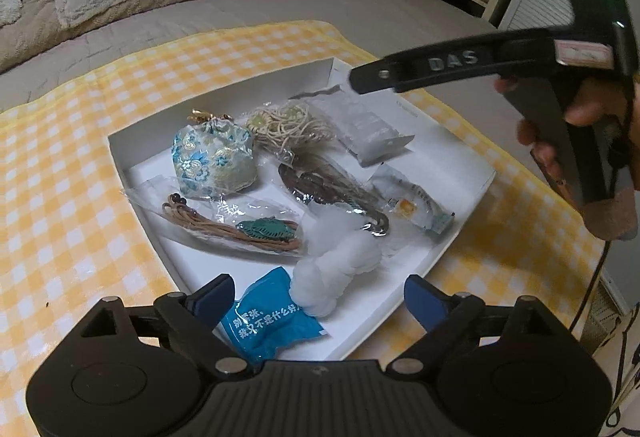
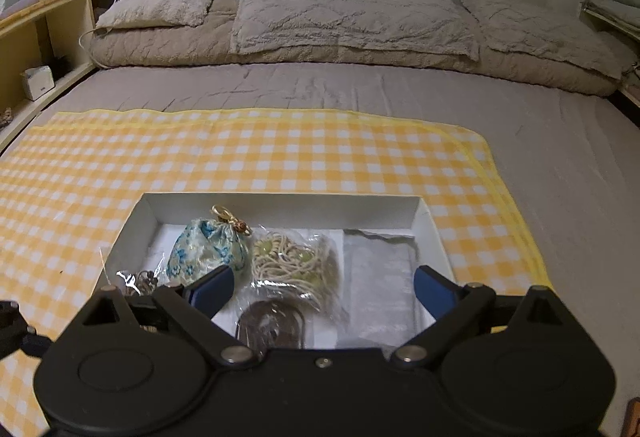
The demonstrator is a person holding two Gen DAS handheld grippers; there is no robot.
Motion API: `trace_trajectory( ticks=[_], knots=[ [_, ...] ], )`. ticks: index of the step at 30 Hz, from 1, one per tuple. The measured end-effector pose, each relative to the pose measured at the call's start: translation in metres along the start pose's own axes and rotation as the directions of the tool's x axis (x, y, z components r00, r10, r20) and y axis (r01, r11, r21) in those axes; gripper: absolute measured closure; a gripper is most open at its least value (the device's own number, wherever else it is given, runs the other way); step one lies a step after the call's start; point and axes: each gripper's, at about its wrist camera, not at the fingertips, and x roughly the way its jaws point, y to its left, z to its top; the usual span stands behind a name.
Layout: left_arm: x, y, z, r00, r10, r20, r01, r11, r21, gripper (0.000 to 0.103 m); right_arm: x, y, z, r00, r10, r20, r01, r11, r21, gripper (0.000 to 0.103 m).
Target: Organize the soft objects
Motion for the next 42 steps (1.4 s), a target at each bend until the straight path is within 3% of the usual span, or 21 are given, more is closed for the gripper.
trace_trajectory(
  ticks=[9,17,25,33,42],
  knots=[
    [-0.035,-0.007,0.000,0.994,0.048,0.100,-0.044,0.998,-0.038,0.002,-0.054,-0.007,-0.006,0.996,0.031,0.086,-0.033,0.999,0.029,0.003],
    [-0.078,0.000,-0.007,0.971,0.137,0.198,-0.117,0.987,-0.110,0.000,-0.109,-0.006,-0.019,0.982,0.071,0.176,-0.079,0.996,0.043,0.001],
    [-0.125,-0.002,-0.031,0.921,0.276,0.276,-0.231,0.955,-0.184,0.000,-0.152,0.004,-0.046,0.965,0.101,0.244,-0.111,0.994,0.026,0.000],
    [-0.162,-0.011,-0.060,0.846,0.403,0.348,-0.341,0.912,-0.227,0.000,-0.176,0.018,-0.075,0.956,0.099,0.277,-0.113,0.993,0.036,0.000],
    [-0.176,-0.019,-0.087,0.823,0.442,0.357,-0.353,0.890,-0.289,0.000,-0.193,0.034,-0.100,0.947,0.086,0.308,-0.103,0.994,0.040,0.000]
  ],
)
